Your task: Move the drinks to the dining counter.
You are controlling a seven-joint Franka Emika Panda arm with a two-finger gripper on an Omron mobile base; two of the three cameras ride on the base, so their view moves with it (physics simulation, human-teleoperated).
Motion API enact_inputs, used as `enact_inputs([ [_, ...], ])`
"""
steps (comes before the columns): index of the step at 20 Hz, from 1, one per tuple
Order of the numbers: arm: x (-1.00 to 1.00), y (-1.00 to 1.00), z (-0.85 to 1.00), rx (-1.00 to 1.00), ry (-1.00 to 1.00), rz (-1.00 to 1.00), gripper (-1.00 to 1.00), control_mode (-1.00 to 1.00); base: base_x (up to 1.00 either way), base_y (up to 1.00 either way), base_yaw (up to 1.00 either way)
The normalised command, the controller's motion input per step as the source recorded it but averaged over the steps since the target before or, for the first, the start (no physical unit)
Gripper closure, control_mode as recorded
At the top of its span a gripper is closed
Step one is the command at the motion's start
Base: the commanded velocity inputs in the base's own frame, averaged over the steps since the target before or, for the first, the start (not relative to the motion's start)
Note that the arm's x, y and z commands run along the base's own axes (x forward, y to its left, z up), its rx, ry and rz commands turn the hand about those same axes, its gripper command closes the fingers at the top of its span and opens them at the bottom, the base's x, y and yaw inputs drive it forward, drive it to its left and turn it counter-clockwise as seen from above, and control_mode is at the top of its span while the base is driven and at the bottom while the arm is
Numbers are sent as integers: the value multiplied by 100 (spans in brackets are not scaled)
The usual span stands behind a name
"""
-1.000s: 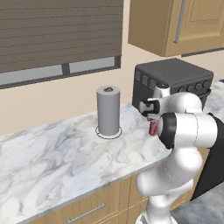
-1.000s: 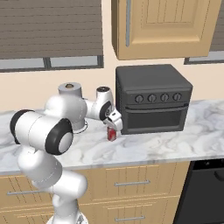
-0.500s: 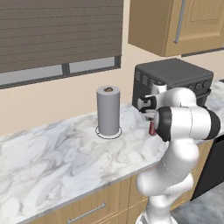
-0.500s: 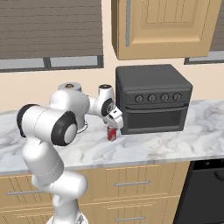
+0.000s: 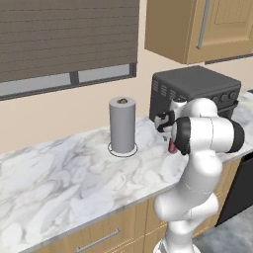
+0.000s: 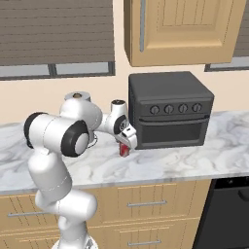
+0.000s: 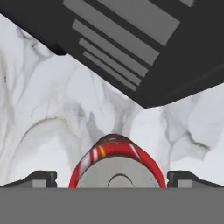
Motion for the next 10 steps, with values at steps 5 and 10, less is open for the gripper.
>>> enact_inputs([
  [5,0,0,0,1,0,0,100,-100,0,0,0],
  [10,0,0,0,0,0,0,100,-100,0,0,0],
])
